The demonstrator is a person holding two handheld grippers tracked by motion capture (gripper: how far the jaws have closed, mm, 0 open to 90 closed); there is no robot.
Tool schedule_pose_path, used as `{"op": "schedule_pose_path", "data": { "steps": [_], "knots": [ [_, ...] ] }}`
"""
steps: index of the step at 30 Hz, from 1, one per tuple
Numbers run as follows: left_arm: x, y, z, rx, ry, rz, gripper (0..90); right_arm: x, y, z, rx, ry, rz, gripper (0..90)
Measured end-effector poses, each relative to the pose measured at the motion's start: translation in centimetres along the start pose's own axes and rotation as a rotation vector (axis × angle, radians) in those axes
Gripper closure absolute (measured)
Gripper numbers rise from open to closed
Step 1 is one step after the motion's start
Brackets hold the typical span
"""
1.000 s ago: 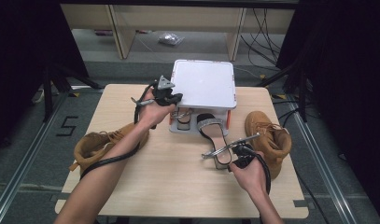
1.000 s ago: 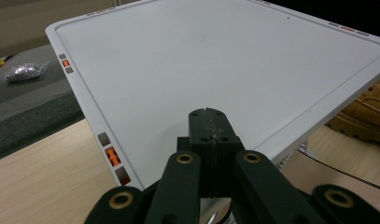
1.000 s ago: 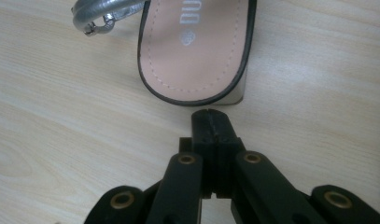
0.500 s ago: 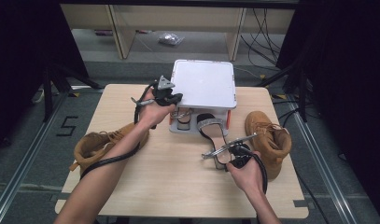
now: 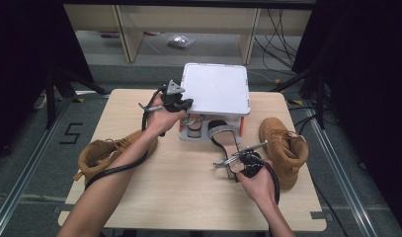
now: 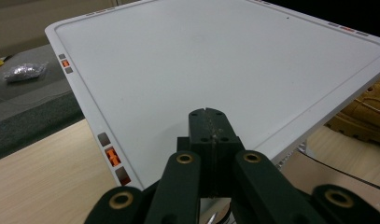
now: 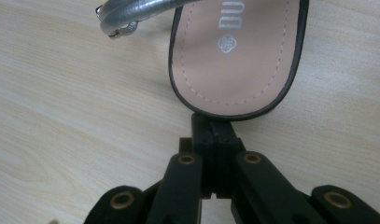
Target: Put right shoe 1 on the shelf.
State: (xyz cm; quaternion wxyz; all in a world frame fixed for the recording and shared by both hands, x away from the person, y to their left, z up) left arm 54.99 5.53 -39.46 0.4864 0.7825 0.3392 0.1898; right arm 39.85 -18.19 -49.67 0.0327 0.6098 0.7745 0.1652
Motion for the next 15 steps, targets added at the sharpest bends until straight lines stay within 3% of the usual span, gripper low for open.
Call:
{"op": "schedule_pose_path", "data": {
  "steps": [1,2,4,7,8,9,11,14,15],
  "knots": [
    [-0.01,0.0,0.0,0.0,0.0,0.001,89.9,-0.11,0.06,0.07,-0.008,0.005,-0.022,90.0],
    [-0.01,0.0,0.0,0.001,0.001,0.001,89.9,0.21,-0.01,-0.11,0.016,0.007,0.015,90.0],
    [-0.01,0.01,0.01,0.0,0.001,0.0,89.9,-0.01,0.16,0.13,-0.001,0.001,-0.017,90.0],
    [0.0,0.01,0.01,0.0,0.0,-0.001,89.9,0.4,0.26,0.02,0.019,-0.002,0.011,90.0],
    [0.0,0.01,0.01,0.0,0.0,-0.001,89.9,0.12,0.48,0.2,-0.007,-0.009,-0.038,90.0],
    [0.0,0.01,0.0,0.0,0.0,0.0,89.9,0.1,0.55,0.2,-0.008,-0.011,-0.049,90.0],
    [0.0,0.01,0.01,0.0,0.0,-0.001,89.9,0.38,0.59,0.13,0.023,-0.028,-0.009,90.0],
    [0.0,0.01,0.01,0.0,0.0,0.0,89.9,0.29,0.89,0.34,0.0,-0.02,-0.054,90.0],
    [0.0,0.01,0.01,0.0,-0.001,-0.001,89.9,0.37,0.94,0.34,0.004,-0.018,-0.046,90.0]
  ]
}}
Point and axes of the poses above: each handheld gripper's, and its own axes: z roughly forward along the jaws, y roughly out of its top, x roughly to its left, the point moved 4 cm from there along z, roughly forward along the jaws, and after that the axes turned 5 degrees about -y, right-handed, at the moved point
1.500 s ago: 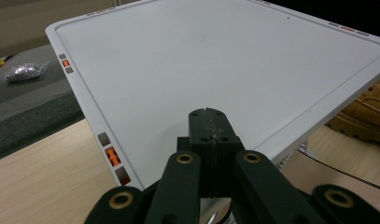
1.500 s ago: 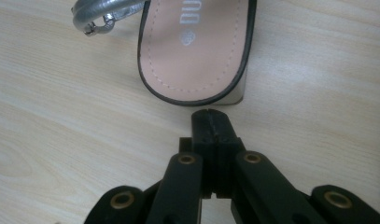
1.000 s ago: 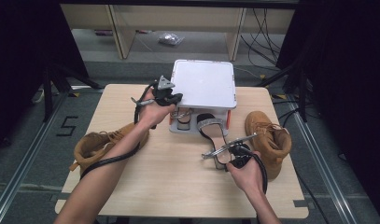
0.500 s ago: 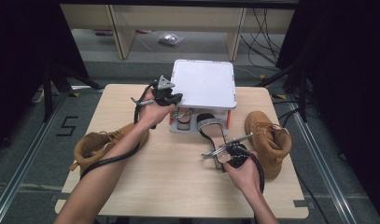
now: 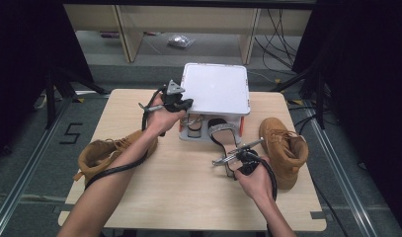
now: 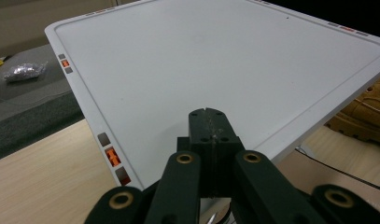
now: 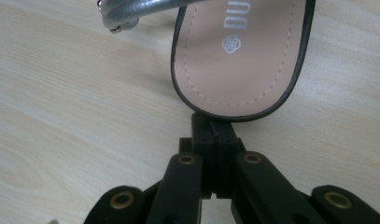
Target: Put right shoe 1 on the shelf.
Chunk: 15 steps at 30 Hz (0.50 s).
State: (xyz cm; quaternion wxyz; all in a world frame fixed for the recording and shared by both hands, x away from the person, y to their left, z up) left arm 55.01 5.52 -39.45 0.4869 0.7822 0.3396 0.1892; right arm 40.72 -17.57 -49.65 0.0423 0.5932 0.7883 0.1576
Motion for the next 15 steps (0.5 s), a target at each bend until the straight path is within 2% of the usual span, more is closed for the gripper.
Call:
{"op": "schedule_pose_path", "data": {
  "steps": [2,3,4,5,7,9,10,13,15],
  "knots": [
    [0.0,0.0,0.0,0.0,0.0,0.001,89.9,0.2,0.1,0.0,0.013,-0.013,0.016,90.0],
    [0.0,0.0,0.0,0.001,0.001,0.003,89.9,0.1,0.3,0.1,-0.006,-0.009,-0.018,90.0],
    [0.0,0.0,0.0,0.002,0.001,0.003,89.9,0.1,0.4,0.2,-0.009,-0.008,-0.028,90.0],
    [0.0,0.0,0.0,0.002,0.002,0.003,89.9,0.4,0.3,0.0,0.021,-0.016,0.018,90.0],
    [0.0,0.0,0.0,0.003,0.002,0.003,89.9,0.6,0.6,0.1,0.017,-0.005,0.012,90.0],
    [0.0,0.0,0.0,0.002,0.001,0.002,89.9,0.6,0.8,0.3,-0.008,-0.002,-0.024,90.0],
    [0.0,0.0,0.0,0.002,0.001,0.003,89.9,1.0,0.8,0.1,0.02,0.003,0.008,90.0],
    [0.0,0.0,0.0,0.002,0.0,0.004,89.9,1.1,1.3,0.1,0.007,0.01,-0.01,90.0],
    [0.0,0.0,0.0,0.002,0.001,0.003,89.9,1.4,1.6,0.1,0.002,-0.001,0.012,90.0]
  ]
}}
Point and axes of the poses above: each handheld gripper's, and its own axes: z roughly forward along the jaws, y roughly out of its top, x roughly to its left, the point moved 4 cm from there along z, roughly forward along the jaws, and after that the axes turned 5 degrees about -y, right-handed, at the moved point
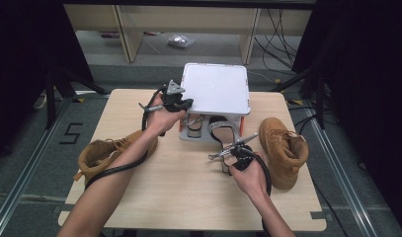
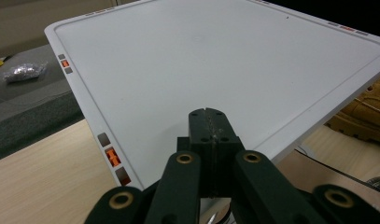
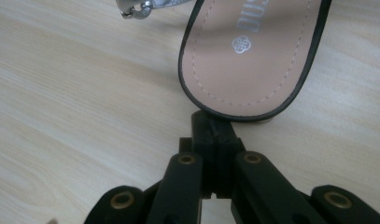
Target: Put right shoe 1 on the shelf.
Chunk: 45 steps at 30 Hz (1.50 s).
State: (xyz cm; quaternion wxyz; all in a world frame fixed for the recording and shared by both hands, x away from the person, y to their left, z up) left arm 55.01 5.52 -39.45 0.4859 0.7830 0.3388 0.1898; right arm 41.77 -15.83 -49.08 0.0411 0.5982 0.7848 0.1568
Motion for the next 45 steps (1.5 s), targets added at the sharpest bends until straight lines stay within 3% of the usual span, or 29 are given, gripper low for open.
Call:
{"op": "schedule_pose_path", "data": {
  "steps": [3,4,6,7,8,9,11,12,13,15,16,17,18,19,20,21,22,23,24,25,26,27,29,33,34,35,36,37,45],
  "knots": [
    [0.0,0.0,0.0,-0.001,-0.001,0.0,89.9,-0.1,0.5,0.3,-0.03,0.003,-0.058,90.0],
    [0.0,0.0,0.0,-0.001,-0.001,0.0,89.9,0.2,0.4,0.1,-0.001,-0.005,-0.006,90.0],
    [0.0,0.0,0.0,-0.002,-0.002,-0.001,89.9,0.1,0.8,0.5,-0.033,0.007,-0.051,90.0],
    [0.0,0.0,0.0,-0.001,-0.001,-0.001,89.9,0.4,0.7,0.3,0.0,0.007,-0.012,90.0],
    [0.0,0.0,0.0,0.0,-0.001,0.0,89.9,0.3,0.9,0.6,-0.033,0.015,-0.053,90.0],
    [0.0,0.0,0.0,0.0,-0.001,0.001,89.9,0.6,0.9,0.5,0.009,0.014,-0.011,90.0],
    [0.0,0.0,0.0,0.0,-0.001,0.001,89.9,0.6,1.1,0.6,-0.004,0.006,-0.023,90.0],
    [0.0,0.0,0.0,0.0,-0.001,0.002,89.9,0.7,1.3,0.7,-0.023,0.03,-0.051,90.0],
    [0.0,0.0,0.0,0.0,-0.001,0.001,89.9,1.0,1.4,0.5,-0.013,0.03,-0.021,90.0],
    [0.0,0.0,0.0,0.0,-0.001,0.001,89.9,1.0,1.7,0.7,-0.025,0.026,-0.038,90.0],
    [0.0,0.0,0.0,0.0,-0.001,0.001,89.9,1.2,1.7,0.6,-0.001,0.02,-0.005,90.0],
    [0.0,0.0,0.0,0.0,-0.002,0.001,89.9,1.0,2.0,0.8,-0.039,0.03,-0.058,90.0],
    [0.0,0.0,0.0,-0.001,-0.002,0.0,89.9,1.3,1.9,0.6,-0.009,0.029,-0.027,90.0],
    [0.0,0.0,0.0,-0.002,-0.003,-0.001,89.9,1.3,2.0,0.6,-0.018,0.03,-0.039,90.0],
    [0.0,0.0,0.0,-0.002,-0.003,-0.001,89.9,1.4,2.0,0.6,-0.001,0.025,-0.014,90.0],
    [0.0,0.0,0.0,-0.003,-0.004,-0.002,89.9,1.3,2.2,0.7,-0.012,0.028,-0.041,90.0],
    [0.0,0.0,0.1,-0.013,-0.005,-0.012,89.9,1.6,2.2,0.7,-0.005,0.028,-0.013,90.0],
    [0.0,0.0,0.1,-0.014,-0.005,-0.012,89.9,1.5,2.3,0.7,-0.01,0.023,-0.025,90.0],
    [0.0,0.0,0.1,-0.014,-0.006,-0.013,89.9,1.2,2.5,0.9,-0.047,0.03,-0.072,90.0],
    [0.0,0.0,0.1,-0.014,-0.006,-0.013,89.9,1.6,2.4,0.6,-0.012,0.024,-0.013,90.0],
    [0.0,0.0,0.1,-0.014,-0.006,-0.014,89.9,1.5,2.5,0.7,-0.022,0.022,-0.016,90.0],
    [0.0,0.0,0.1,-0.014,-0.006,-0.014,89.9,1.2,2.7,0.8,-0.057,0.02,-0.061,90.0],
    [0.0,0.0,0.1,-0.013,-0.005,-0.014,89.9,1.3,2.8,0.6,-0.037,0.001,-0.015,90.0],
    [0.0,0.0,0.1,-0.013,-0.005,-0.014,89.9,1.3,3.2,0.6,-0.064,0.014,-0.022,90.0],
    [0.0,0.0,0.1,-0.013,-0.006,-0.014,89.9,1.1,3.5,0.7,-0.085,0.013,-0.054,90.0],
    [0.0,0.0,0.1,-0.013,-0.006,-0.015,89.9,1.4,3.4,0.5,-0.056,0.016,-0.015,90.0],
    [0.0,0.0,0.1,-0.013,-0.007,-0.015,89.9,1.3,3.5,0.6,-0.049,0.004,-0.016,90.0],
    [0.0,0.0,0.1,-0.01,-0.007,-0.012,89.9,1.3,3.7,0.7,-0.08,0.017,-0.037,90.0],
    [0.0,0.0,0.0,-0.001,-0.006,0.0,89.9,1.6,4.2,0.4,-0.074,0.022,-0.004,90.0]
  ]
}}
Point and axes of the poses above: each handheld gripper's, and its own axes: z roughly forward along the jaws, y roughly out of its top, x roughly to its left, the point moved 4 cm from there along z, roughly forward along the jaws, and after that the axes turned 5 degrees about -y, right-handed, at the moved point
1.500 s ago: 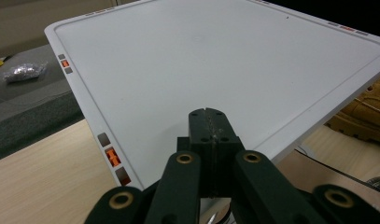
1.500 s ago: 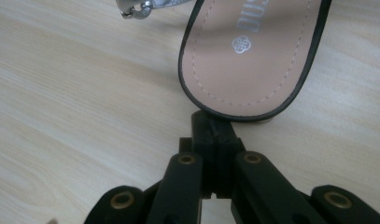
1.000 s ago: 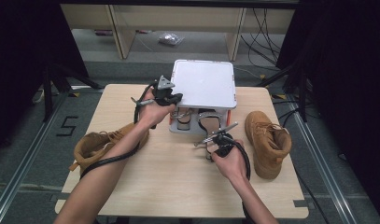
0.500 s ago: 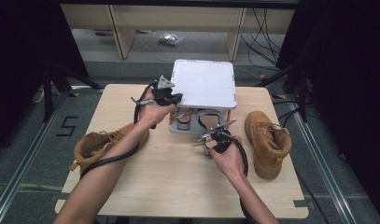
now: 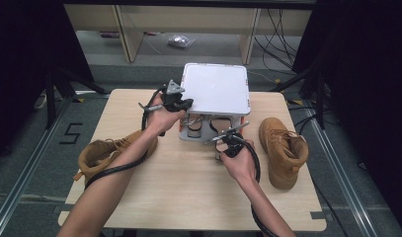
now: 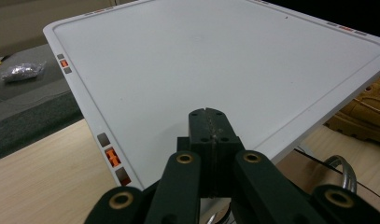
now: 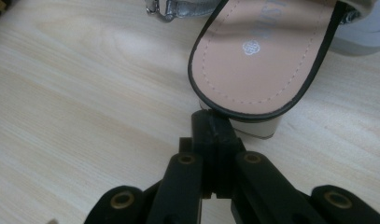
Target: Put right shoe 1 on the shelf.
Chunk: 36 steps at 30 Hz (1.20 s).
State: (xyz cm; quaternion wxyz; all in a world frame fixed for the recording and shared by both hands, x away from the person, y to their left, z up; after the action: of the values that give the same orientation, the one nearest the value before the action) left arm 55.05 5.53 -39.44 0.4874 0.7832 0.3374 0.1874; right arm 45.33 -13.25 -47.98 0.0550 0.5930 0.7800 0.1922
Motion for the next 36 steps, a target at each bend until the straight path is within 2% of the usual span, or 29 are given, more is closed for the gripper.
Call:
{"op": "schedule_pose_path", "data": {
  "steps": [1,2,3,5,6,11,18,19,21,23,24,25,27,30,32,33,35,36],
  "knots": [
    [0.0,0.0,0.0,-0.001,0.0,-0.001,89.9,-0.3,0.1,0.1,-0.024,-0.009,-0.025,90.0],
    [-0.1,0.0,0.1,-0.008,0.0,-0.009,89.9,-0.4,0.2,0.1,-0.026,-0.009,-0.025,90.0],
    [0.0,0.0,0.0,-0.001,0.0,-0.001,89.9,-0.2,0.2,0.0,-0.005,-0.008,0.01,90.0],
    [-0.1,0.0,0.1,-0.011,0.0,-0.011,89.9,-0.4,0.3,-0.1,-0.025,-0.015,-0.002,90.0],
    [-0.1,0.0,0.1,-0.008,0.0,-0.009,89.9,-0.4,0.4,-0.1,-0.024,-0.015,0.018,90.0],
    [-0.1,0.0,0.1,-0.011,-0.001,-0.011,89.9,-0.6,0.6,-0.3,-0.044,-0.019,0.033,90.0],
    [-0.1,0.0,0.1,-0.011,-0.001,-0.011,89.9,-0.9,1.1,-0.3,-0.063,-0.012,0.026,90.0],
    [-0.1,0.0,0.1,-0.008,-0.001,-0.008,89.9,-0.8,1.2,-0.4,-0.064,-0.012,0.044,90.0],
    [-0.1,0.0,0.1,-0.011,-0.001,-0.01,89.9,-0.8,1.3,-0.4,-0.076,-0.009,0.037,90.0],
    [-0.1,0.0,0.1,-0.011,-0.002,-0.011,89.9,-1.2,1.6,-0.3,-0.11,-0.015,0.0,90.0],
    [-0.1,0.0,0.1,-0.01,-0.003,-0.011,89.9,-1.0,1.6,-0.2,-0.103,-0.005,0.025,90.0],
    [-0.1,0.0,0.1,-0.009,-0.003,-0.011,89.9,-1.1,1.7,-0.1,-0.115,-0.005,0.017,90.0],
    [-0.1,0.1,0.1,-0.007,-0.002,-0.009,89.9,-1.2,1.7,0.0,-0.1,-0.011,0.014,90.0],
    [-0.1,0.1,0.1,-0.008,-0.001,-0.01,89.9,-1.0,1.8,0.0,-0.104,0.003,0.032,90.0],
    [-0.1,0.1,0.1,-0.008,-0.002,-0.011,89.9,-1.2,1.9,0.2,-0.121,-0.001,0.022,90.0],
    [-0.1,0.1,0.1,-0.008,-0.002,-0.01,89.9,-1.3,1.8,0.3,-0.106,-0.001,0.021,90.0],
    [-0.1,0.1,0.1,-0.006,-0.002,-0.009,89.9,-1.1,1.9,0.3,-0.102,0.008,0.054,90.0],
    [-0.1,0.1,0.1,-0.006,-0.002,-0.008,89.9,-1.1,1.9,0.3,-0.103,0.008,0.054,90.0]
  ]
}}
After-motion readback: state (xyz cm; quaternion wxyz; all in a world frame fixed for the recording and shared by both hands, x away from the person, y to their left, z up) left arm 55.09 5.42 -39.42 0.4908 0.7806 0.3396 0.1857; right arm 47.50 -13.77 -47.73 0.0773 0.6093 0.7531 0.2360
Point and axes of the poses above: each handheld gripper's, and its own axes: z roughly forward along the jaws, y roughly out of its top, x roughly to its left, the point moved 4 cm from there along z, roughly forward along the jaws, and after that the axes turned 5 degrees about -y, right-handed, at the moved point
